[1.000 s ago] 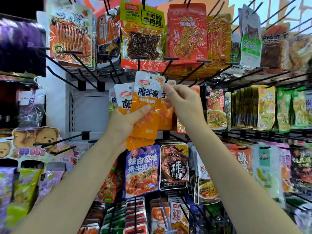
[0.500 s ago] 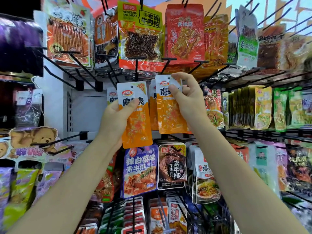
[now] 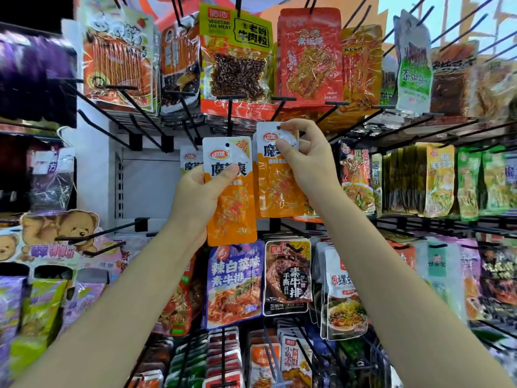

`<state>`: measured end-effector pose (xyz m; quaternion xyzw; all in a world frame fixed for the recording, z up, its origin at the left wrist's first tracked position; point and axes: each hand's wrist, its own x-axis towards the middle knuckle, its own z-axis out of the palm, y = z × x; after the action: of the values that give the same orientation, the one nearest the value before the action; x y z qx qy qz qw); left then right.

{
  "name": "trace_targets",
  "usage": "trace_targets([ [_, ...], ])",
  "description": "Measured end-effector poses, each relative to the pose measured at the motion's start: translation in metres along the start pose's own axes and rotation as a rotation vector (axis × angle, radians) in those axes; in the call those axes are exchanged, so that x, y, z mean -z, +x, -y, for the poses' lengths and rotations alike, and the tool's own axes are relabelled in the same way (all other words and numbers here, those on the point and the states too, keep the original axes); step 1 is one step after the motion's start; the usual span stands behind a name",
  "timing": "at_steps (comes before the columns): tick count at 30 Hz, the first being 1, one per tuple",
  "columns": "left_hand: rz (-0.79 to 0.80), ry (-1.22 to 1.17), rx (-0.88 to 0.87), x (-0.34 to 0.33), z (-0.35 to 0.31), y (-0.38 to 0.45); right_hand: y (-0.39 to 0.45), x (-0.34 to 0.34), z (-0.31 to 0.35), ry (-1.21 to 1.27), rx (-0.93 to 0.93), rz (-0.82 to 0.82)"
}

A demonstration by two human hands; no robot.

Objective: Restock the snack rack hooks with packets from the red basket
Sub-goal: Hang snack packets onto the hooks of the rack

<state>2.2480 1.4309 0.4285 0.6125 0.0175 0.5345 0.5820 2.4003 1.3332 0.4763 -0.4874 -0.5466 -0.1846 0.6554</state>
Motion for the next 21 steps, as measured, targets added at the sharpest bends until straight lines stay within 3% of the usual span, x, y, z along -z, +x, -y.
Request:
trace_targets([
  [9, -0.004, 0.001, 0.011, -0.003, 0.000, -0.002, 0.003, -0.001, -0.003, -0.066, -0.097, 0.049],
  [12, -0.007, 0.020, 0.005, -0.002, 0.002, -0.001, 0.003, -0.001, -0.006, -0.287, -0.094, 0.067],
  [14, -0.011, 0.032, 0.004, 0.000, 0.003, 0.001, -0.003, 0.003, -0.004, -0.415, 0.012, -0.037],
  [17, -0.011, 0.040, 0.014, -0.004, 0.003, 0.004, -0.012, 0.012, 0.003, -0.238, 0.020, -0.098],
  [21, 0.080, 0.137, -0.014, -0.021, 0.000, 0.008, -0.020, 0.007, 0.014, -0.022, -0.123, 0.148],
])
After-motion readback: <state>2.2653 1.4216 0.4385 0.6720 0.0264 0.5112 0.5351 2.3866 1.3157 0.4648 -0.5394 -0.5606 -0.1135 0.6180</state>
